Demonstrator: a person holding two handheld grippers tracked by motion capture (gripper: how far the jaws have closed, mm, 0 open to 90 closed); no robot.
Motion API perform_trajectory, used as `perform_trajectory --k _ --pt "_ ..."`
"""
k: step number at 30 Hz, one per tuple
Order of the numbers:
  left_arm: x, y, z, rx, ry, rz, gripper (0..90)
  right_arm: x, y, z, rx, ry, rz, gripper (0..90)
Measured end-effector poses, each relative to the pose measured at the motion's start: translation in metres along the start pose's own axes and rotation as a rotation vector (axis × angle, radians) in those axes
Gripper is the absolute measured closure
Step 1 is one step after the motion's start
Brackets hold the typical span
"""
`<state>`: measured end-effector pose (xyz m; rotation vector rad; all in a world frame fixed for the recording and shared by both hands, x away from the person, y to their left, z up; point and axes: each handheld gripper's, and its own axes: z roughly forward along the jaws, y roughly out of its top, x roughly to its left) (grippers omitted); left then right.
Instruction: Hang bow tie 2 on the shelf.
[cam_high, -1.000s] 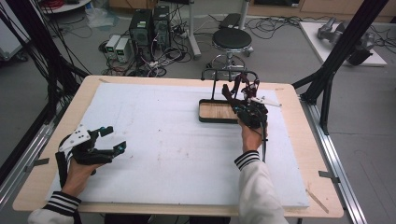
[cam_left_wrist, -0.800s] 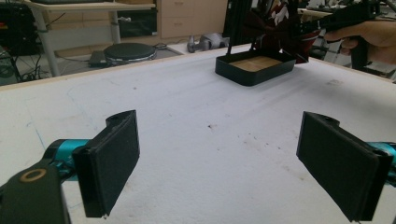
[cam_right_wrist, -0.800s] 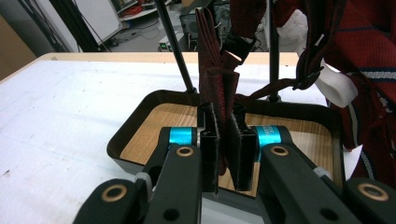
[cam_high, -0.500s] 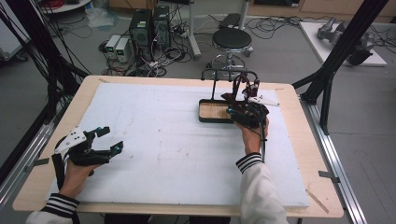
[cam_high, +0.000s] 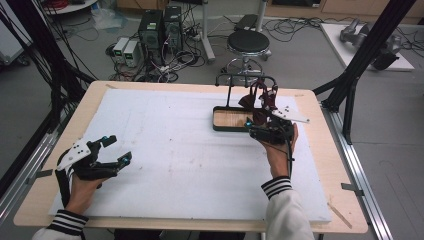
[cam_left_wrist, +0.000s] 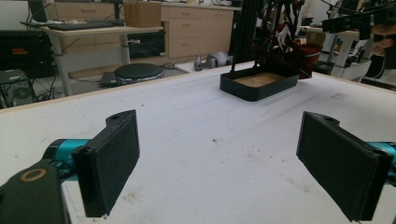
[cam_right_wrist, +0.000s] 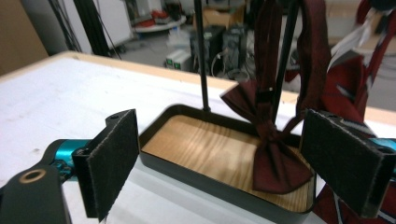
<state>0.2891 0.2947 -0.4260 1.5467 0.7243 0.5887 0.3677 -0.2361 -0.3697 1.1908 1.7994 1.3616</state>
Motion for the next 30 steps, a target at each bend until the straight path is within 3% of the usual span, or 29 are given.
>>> perform_trajectory --k 6,8,16,26,30 --pt "0.001 -0.004 -0.005 -0.022 0.018 0.005 13.7 0.005 -0.006 -0.023 -0.066 0.011 -0.055 11.1" --pt "0.000 -0.004 -0.007 -0.038 0.025 0.013 13.7 0.006 -0.010 -0.029 -0.072 0.016 -0.051 11.1" --pt "-0.002 -0.007 -0.007 -0.063 0.044 0.031 13.7 0.004 -0.038 -0.060 -0.143 -0.001 -0.096 11.1" --pt "-0.002 -0.014 -0.008 -0.090 0.063 0.031 13.7 0.000 -0.074 -0.079 -0.217 -0.020 -0.075 11.1" --pt "-0.003 -0.019 -0.010 -0.096 0.074 0.033 13.7 -0.003 -0.080 -0.081 -0.214 -0.026 -0.054 11.1"
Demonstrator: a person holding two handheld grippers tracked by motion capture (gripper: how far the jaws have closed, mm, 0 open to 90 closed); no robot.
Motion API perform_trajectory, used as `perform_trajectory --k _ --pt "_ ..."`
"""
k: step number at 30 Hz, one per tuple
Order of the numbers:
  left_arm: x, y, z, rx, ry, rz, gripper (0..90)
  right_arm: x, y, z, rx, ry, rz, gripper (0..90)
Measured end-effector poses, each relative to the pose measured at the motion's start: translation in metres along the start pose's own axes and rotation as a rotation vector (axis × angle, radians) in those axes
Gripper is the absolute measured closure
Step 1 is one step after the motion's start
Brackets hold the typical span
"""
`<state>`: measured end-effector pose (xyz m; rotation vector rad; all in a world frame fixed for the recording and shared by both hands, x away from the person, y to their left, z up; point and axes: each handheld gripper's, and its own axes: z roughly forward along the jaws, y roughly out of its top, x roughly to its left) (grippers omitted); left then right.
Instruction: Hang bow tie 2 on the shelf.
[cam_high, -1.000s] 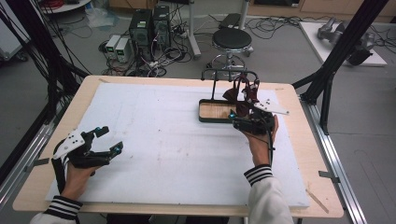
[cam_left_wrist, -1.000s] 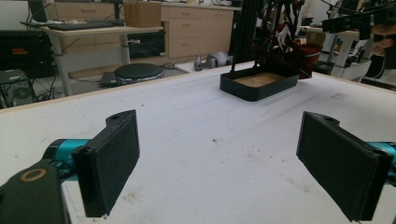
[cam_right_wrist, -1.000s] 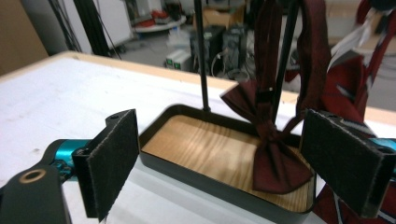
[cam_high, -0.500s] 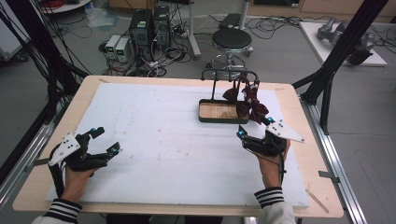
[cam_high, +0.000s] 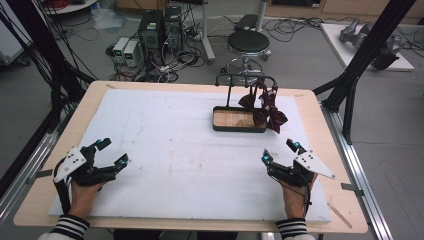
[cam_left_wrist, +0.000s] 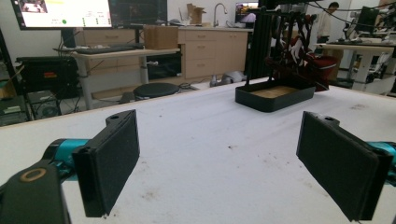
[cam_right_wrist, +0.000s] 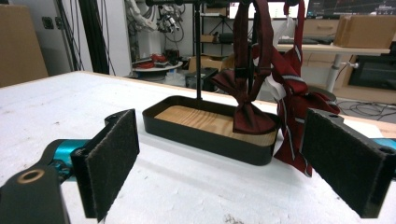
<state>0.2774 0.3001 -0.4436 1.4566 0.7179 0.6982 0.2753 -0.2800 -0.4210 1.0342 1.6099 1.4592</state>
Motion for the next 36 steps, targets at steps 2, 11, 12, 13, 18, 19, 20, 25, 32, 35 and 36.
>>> perform_trajectory --k 2,11,12,13,18,19,20,25,32,35,36 --pt "0.000 -0.003 -0.002 -0.003 0.009 0.001 13.7 0.001 0.001 0.000 -0.016 0.001 -0.020 11.1" --pt "0.004 -0.007 -0.010 -0.025 0.050 -0.016 13.7 0.006 -0.004 0.004 0.065 0.011 -0.015 11.0" --pt "0.004 -0.007 -0.010 -0.024 0.049 -0.015 13.7 0.006 -0.004 0.003 0.061 0.014 -0.010 11.1" --pt "0.004 -0.007 -0.010 -0.024 0.049 -0.017 13.7 0.007 -0.004 0.003 0.064 0.010 -0.009 11.1" --pt "0.004 -0.008 -0.011 -0.027 0.053 -0.018 13.7 0.008 -0.004 0.002 0.059 0.023 -0.009 11.0" --pt "0.004 -0.008 -0.011 -0.027 0.052 -0.019 13.7 0.009 -0.004 0.001 0.057 0.028 -0.004 11.0" --pt "0.004 -0.009 -0.011 -0.028 0.053 -0.020 13.7 0.008 -0.004 0.001 0.053 0.029 -0.009 11.0" --pt "0.003 -0.008 -0.011 -0.027 0.049 -0.014 13.7 0.008 -0.016 -0.007 -0.019 0.008 0.035 11.1" --pt "0.003 -0.008 -0.010 -0.019 0.046 -0.012 13.7 0.006 -0.030 -0.014 -0.001 -0.002 0.038 11.1" --pt "0.004 -0.008 -0.011 -0.022 0.050 -0.013 13.7 0.005 -0.030 -0.013 -0.009 -0.007 0.029 11.1" --pt "0.005 -0.008 -0.011 -0.026 0.050 -0.017 13.7 0.006 -0.030 -0.012 -0.008 -0.008 0.030 11.1"
